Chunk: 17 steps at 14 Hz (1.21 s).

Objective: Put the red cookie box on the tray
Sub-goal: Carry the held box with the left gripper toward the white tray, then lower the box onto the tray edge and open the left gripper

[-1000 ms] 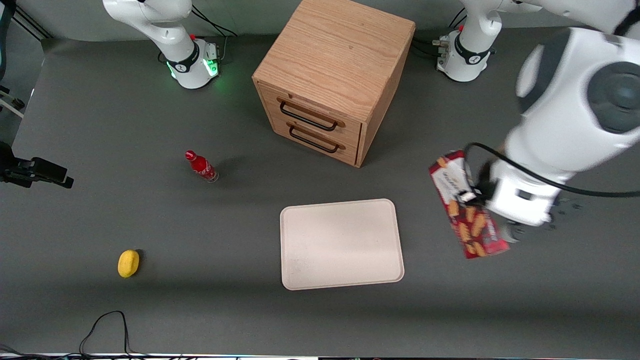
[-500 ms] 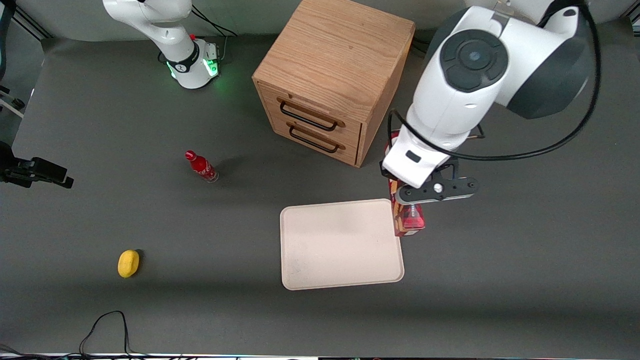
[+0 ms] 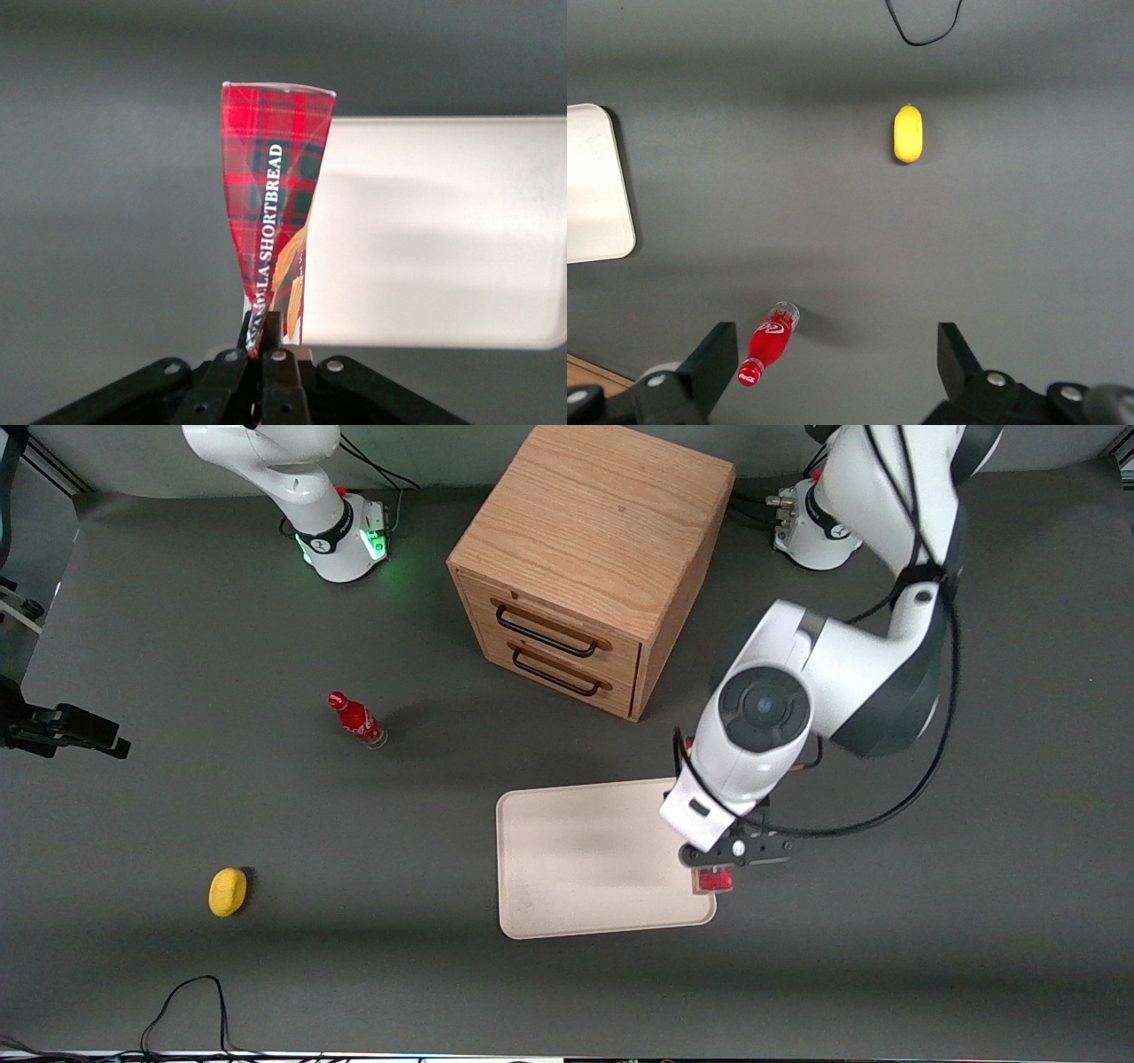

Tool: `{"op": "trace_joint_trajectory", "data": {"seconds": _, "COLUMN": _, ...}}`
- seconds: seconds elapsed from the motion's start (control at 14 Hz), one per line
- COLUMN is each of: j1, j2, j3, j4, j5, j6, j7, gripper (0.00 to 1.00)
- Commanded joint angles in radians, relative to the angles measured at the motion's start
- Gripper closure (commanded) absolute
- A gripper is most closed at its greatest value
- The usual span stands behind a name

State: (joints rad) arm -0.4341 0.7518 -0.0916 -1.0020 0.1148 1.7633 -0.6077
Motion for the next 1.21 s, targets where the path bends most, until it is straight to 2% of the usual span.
{"op": "trace_joint_trajectory", "data": {"seconds": 0.0, "j1": 0.003, "j2": -0.014, "j3": 0.004, "j4": -0.133, "j5": 0.028, "j6": 0.167, "j7": 0.009, "gripper": 1.0}}
{"op": "trace_joint_trajectory", "data": {"seconds": 0.29, "j1": 0.014, "j2": 0.075, "j3": 0.007, "j4": -0.161, "j5": 0.078, "j6": 0.283, "j7": -0.001, "gripper": 1.0}}
{"op": "trace_joint_trajectory", "data": {"seconds": 0.5, "j1": 0.014, "j2": 0.115, "j3": 0.013, "j4": -0.161, "j5": 0.077, "j6": 0.349, "j7": -0.004, "gripper": 1.0}}
{"op": "trace_joint_trajectory", "data": {"seconds": 0.93, "j1": 0.012, "j2": 0.13, "j3": 0.015, "j4": -0.162, "j5": 0.072, "j6": 0.351, "j7": -0.087, "gripper": 1.0}}
{"op": "trace_joint_trajectory", "data": {"seconds": 1.0, "j1": 0.012, "j2": 0.132, "j3": 0.015, "j4": -0.162, "j5": 0.072, "j6": 0.351, "j7": -0.087, "gripper": 0.96}}
{"op": "trace_joint_trajectory", "data": {"seconds": 1.07, "j1": 0.014, "j2": 0.132, "j3": 0.016, "j4": -0.164, "j5": 0.077, "j6": 0.352, "j7": -0.084, "gripper": 0.38}}
{"op": "trace_joint_trajectory", "data": {"seconds": 1.14, "j1": 0.012, "j2": 0.132, "j3": 0.016, "j4": -0.165, "j5": 0.077, "j6": 0.352, "j7": -0.084, "gripper": 0.15}}
